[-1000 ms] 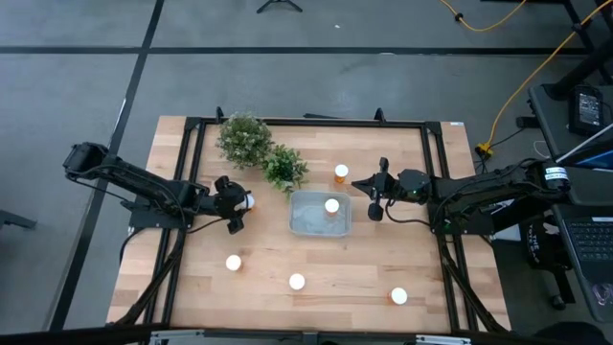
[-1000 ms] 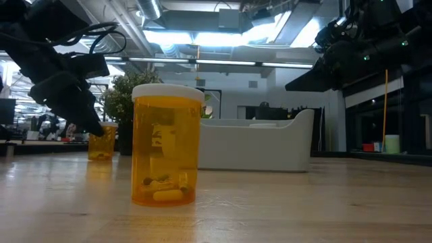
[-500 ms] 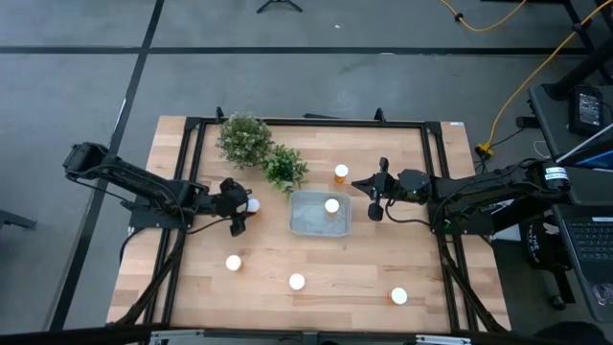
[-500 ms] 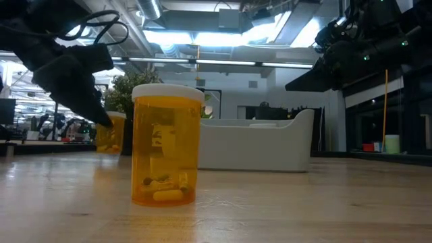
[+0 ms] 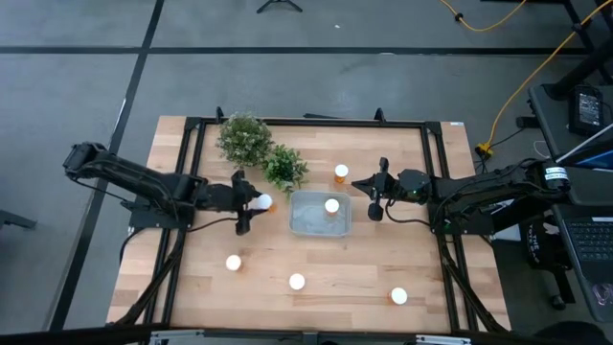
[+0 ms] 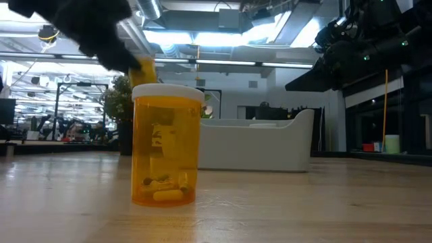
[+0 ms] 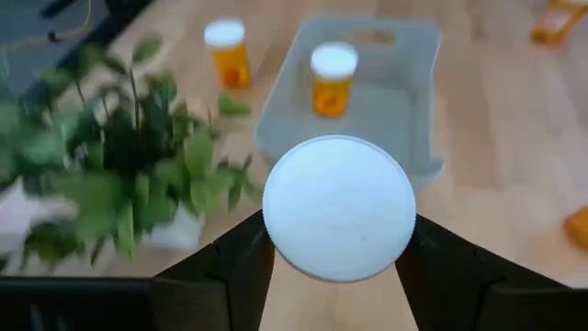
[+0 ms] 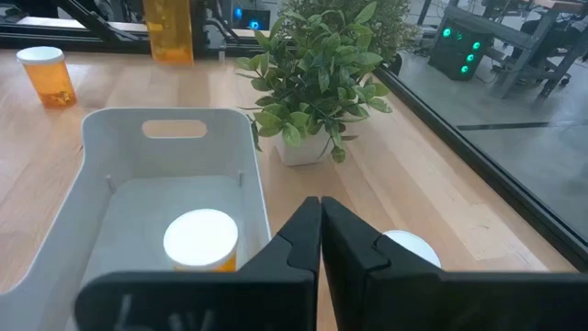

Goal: Pick and place pill bottles into a basket
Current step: Put the orange pill bottle into the grey bin

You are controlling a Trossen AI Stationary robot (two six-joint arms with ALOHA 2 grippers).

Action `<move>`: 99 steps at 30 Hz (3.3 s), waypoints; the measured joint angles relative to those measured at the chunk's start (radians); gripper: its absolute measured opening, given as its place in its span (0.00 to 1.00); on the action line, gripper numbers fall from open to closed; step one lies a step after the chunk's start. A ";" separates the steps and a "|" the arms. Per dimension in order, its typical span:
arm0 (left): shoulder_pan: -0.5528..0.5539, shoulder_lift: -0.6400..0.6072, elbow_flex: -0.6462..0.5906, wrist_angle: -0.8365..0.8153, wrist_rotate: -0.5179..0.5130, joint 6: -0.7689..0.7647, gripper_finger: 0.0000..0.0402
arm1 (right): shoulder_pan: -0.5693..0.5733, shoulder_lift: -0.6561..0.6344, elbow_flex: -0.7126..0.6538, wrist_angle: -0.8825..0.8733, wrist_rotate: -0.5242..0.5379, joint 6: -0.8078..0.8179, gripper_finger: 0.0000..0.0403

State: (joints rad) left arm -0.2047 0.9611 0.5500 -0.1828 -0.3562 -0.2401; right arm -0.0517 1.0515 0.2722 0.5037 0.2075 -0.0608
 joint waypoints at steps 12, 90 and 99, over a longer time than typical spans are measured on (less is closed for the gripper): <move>0.042 0.013 0.036 0.063 -0.031 0.045 0.50 | 0.000 0.000 0.000 0.001 0.000 0.031 0.04; 0.278 0.851 0.476 0.191 0.375 0.316 0.50 | 0.000 0.000 0.000 -0.077 0.000 0.085 0.04; 0.277 0.875 0.477 0.217 0.374 0.317 0.50 | 0.000 0.000 0.000 -0.077 0.000 0.084 0.04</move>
State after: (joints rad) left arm 0.0727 1.8361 1.0267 0.0345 0.0181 0.0768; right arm -0.0517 1.0514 0.2722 0.4270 0.2073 0.0235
